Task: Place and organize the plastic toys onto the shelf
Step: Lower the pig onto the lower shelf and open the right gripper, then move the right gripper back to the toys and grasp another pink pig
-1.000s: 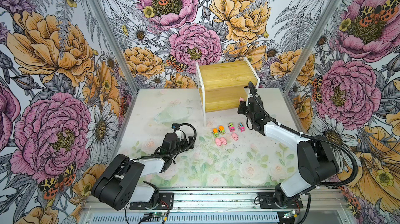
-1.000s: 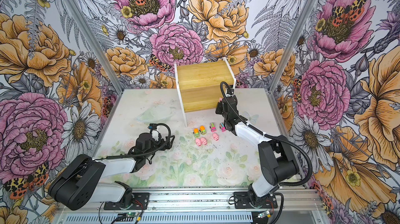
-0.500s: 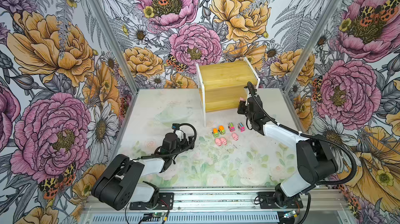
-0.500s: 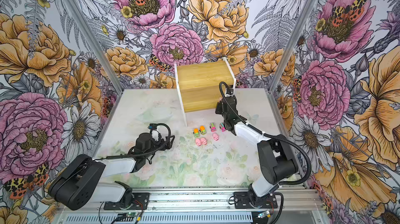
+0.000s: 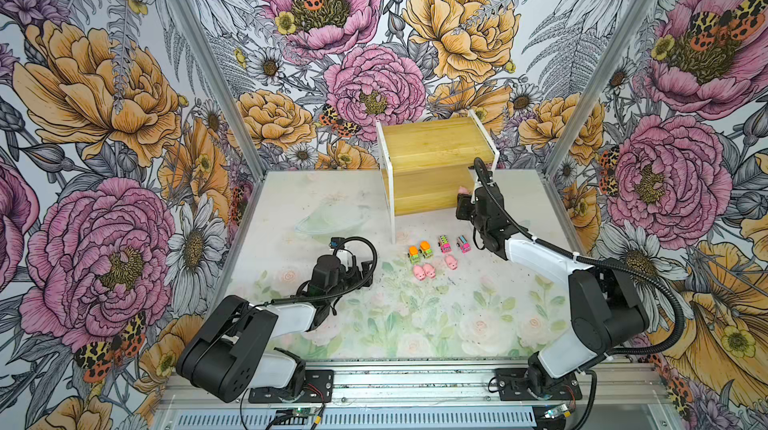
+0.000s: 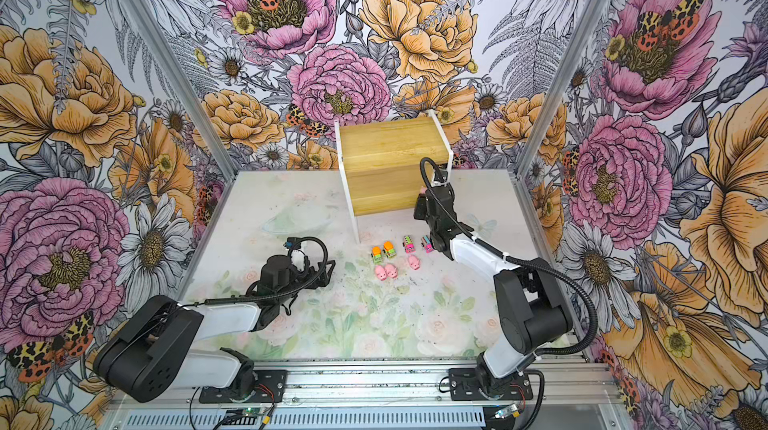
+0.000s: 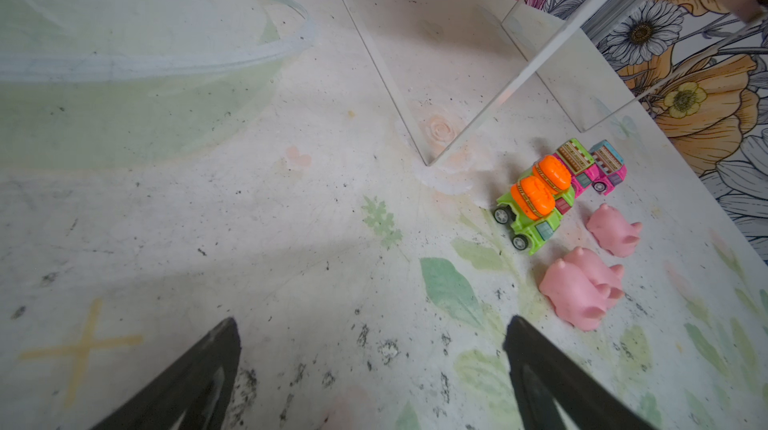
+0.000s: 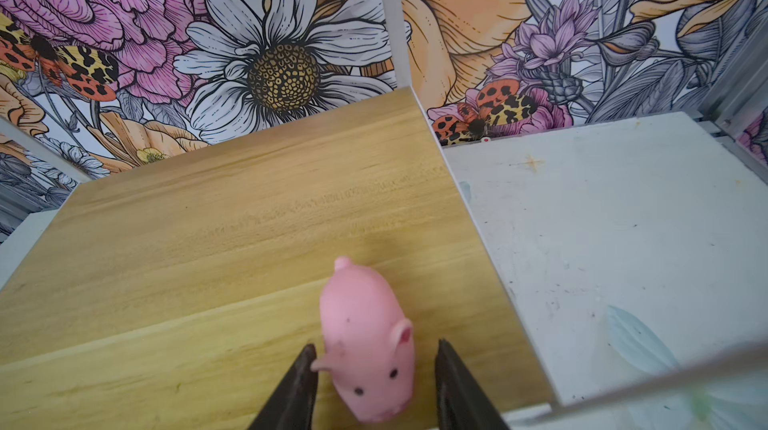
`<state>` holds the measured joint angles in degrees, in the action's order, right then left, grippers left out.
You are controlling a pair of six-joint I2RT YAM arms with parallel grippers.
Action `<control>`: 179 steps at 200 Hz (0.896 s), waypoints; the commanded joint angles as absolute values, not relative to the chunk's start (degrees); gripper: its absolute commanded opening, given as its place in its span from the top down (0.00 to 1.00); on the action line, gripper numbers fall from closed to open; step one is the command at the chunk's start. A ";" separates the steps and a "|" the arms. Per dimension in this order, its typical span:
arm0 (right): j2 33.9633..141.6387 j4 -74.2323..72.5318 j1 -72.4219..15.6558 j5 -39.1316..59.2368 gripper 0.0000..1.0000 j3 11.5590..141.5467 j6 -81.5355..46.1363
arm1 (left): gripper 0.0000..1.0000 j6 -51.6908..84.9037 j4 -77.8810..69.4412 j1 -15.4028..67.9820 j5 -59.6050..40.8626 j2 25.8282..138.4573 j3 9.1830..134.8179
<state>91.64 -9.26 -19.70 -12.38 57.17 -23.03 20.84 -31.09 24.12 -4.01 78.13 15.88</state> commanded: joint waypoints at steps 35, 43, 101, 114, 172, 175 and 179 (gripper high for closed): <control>87.96 -8.78 -20.00 -11.95 0.44 53.93 -22.34 | 0.01 20.24 -32.00 23.55 -5.36 78.49 16.88; 86.82 -8.74 -19.97 -11.96 0.42 53.27 -22.26 | 0.01 20.17 -32.06 23.56 -5.44 78.49 16.90; 77.41 -3.92 -19.99 -7.97 0.35 47.68 -21.41 | 0.01 20.23 -32.04 23.47 -5.63 78.53 16.88; 74.72 -3.60 -20.04 -5.78 0.34 45.01 -21.03 | 0.01 20.28 -32.00 23.54 -5.73 78.45 16.88; 68.72 -10.75 -20.50 4.54 0.39 29.15 -24.07 | 0.01 20.22 -32.00 23.36 -5.89 78.51 16.96; 68.77 -11.08 -20.76 4.46 0.39 28.53 -24.27 | 0.01 20.22 -32.07 23.36 -5.89 78.49 16.98; 68.84 -11.35 -21.20 4.09 0.40 27.90 -24.66 | 0.01 20.25 -32.01 23.38 -5.93 78.49 16.96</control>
